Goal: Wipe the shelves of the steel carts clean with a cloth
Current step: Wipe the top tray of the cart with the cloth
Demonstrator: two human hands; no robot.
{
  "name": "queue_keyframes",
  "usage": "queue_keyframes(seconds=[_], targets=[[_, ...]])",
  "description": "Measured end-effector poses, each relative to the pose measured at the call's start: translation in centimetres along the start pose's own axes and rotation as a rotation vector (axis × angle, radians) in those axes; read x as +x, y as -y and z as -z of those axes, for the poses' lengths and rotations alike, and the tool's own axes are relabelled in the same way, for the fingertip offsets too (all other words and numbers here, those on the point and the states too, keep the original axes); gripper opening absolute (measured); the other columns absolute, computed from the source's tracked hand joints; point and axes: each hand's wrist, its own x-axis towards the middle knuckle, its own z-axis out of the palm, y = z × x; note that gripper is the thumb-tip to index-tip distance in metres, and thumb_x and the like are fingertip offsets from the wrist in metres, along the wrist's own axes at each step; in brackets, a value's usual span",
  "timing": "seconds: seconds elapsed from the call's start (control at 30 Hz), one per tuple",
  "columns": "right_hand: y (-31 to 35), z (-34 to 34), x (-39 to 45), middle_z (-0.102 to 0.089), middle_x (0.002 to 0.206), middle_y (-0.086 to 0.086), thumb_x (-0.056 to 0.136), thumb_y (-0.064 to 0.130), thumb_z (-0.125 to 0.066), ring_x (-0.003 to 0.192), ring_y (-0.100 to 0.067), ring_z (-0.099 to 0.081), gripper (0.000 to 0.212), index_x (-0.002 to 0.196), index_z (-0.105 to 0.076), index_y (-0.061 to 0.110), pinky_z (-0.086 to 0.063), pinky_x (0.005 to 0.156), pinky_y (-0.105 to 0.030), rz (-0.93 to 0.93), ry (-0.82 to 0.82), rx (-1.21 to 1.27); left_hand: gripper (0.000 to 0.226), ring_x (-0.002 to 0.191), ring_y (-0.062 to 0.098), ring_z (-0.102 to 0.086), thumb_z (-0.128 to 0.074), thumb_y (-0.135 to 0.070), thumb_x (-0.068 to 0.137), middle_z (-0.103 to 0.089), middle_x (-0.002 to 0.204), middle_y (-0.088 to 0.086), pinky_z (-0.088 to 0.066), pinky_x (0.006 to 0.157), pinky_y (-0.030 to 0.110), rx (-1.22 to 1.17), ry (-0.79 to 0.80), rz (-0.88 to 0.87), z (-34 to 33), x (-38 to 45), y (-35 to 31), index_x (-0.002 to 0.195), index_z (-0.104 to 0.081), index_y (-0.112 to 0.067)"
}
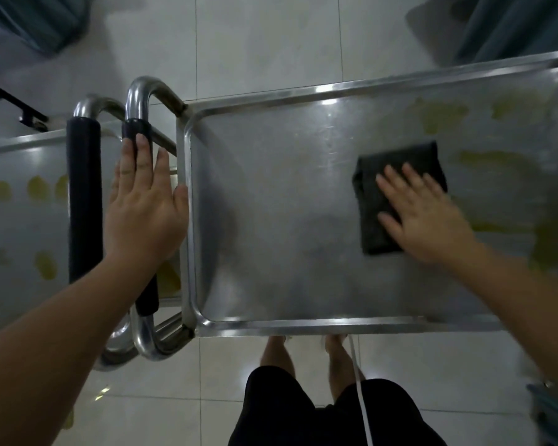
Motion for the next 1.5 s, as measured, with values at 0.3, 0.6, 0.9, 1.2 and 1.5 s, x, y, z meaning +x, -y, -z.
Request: queue_keyframes(seconds=[0.3, 0.6, 0.9, 1.2, 1.5], targets=[[-4.9, 4.5, 12.9, -0.005, 0.174, 0.008, 0.094, 0.053, -0.021, 0.16, -0.02, -0.002, 0.075, 0.164, -0.014, 0.03, 0.0, 0.127, -0.048, -0.156, 0.017, 0.138, 0.07, 0.163, 0.022, 0.013, -0.018, -0.051, 0.112, 0.006, 0.177, 0.011, 0.002, 0.131, 0.045, 0.001, -0.003, 0.003, 0.1, 0.1, -0.1, 0.168, -0.016, -0.01], [0.1, 0.0, -0.2, -0.012, 0.173, 0.002, 0.105, 0.051, -0.02, 0.16, -0.024, -0.007, 0.069, 0.166, -0.017, 0.02, -0.007, 0.128, -0.05, -0.188, -0.02, 0.094, 0.068, 0.161, 0.016, 0.019, -0.014, -0.052, 0.113, 0.011, 0.177, 0.005, -0.001, 0.131, 0.048, -0.014, 0.008, -0.01, -0.6, 0.3, 0.3, 0.169, -0.01, -0.013], [8.9, -6.4, -15.0, -0.01, 0.173, -0.008, 0.106, 0.048, -0.022, 0.16, -0.032, -0.006, 0.07, 0.166, -0.009, 0.014, -0.013, 0.126, -0.058, -0.412, -0.003, 0.091, 0.067, 0.161, 0.015, 0.018, -0.014, -0.051, 0.113, 0.01, 0.177, 0.002, 0.0, 0.131, 0.046, -0.072, 0.017, 0.007, -0.3, 0.3, 0.1, 0.169, -0.01, -0.015], [35.6, -7.7, -3.1, -0.006, 0.174, -0.003, 0.108, 0.046, -0.033, 0.16, -0.027, 0.007, 0.067, 0.166, -0.015, 0.017, -0.003, 0.128, -0.054, 0.191, -0.065, 0.228, 0.066, 0.162, 0.018, 0.018, -0.016, -0.047, 0.114, 0.011, 0.177, 0.006, 0.0, 0.133, 0.046, -0.071, 0.031, -0.008, -0.1, 0.4, 0.3, 0.169, -0.007, -0.012], [21.2, -6.8, -5.5, -0.02, 0.171, 0.005, 0.099, 0.047, -0.047, 0.159, -0.019, -0.016, 0.072, 0.164, -0.025, 0.026, -0.017, 0.127, -0.05, -0.069, -0.19, 0.183, 0.066, 0.161, 0.015, 0.018, -0.014, -0.048, 0.114, 0.01, 0.177, 0.005, 0.004, 0.131, 0.041, -0.113, 0.012, -0.025, -0.2, 0.2, 0.5, 0.169, -0.009, -0.013]])
